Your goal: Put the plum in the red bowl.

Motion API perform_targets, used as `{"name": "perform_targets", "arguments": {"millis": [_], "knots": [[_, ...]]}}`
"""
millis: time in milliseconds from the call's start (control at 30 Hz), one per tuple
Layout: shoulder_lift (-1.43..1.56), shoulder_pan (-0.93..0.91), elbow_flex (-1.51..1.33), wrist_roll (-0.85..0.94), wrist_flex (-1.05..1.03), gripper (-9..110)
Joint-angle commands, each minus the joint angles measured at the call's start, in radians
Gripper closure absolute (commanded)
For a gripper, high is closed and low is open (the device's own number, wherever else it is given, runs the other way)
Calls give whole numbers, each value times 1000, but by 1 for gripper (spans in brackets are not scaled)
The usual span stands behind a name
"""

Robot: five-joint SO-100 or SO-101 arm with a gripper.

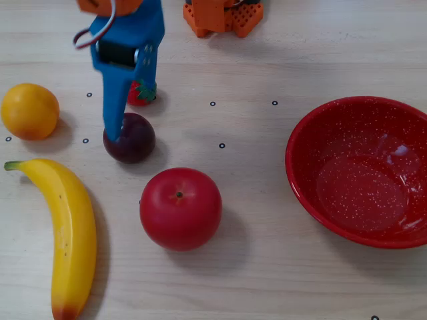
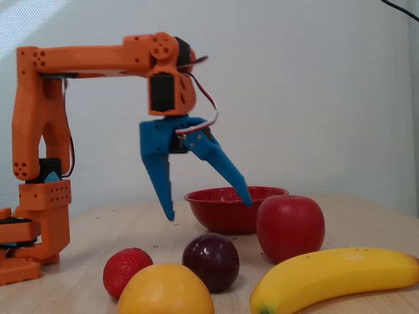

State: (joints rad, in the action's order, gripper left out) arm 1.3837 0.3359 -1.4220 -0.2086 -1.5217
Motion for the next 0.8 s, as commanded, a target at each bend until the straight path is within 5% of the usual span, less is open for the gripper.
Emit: {"name": "perform_targets", "arguments": {"millis": [0,767], "knots": [[-5,34,109,-21,-28,51],[-285,44,272,-58,-9,49]]}}
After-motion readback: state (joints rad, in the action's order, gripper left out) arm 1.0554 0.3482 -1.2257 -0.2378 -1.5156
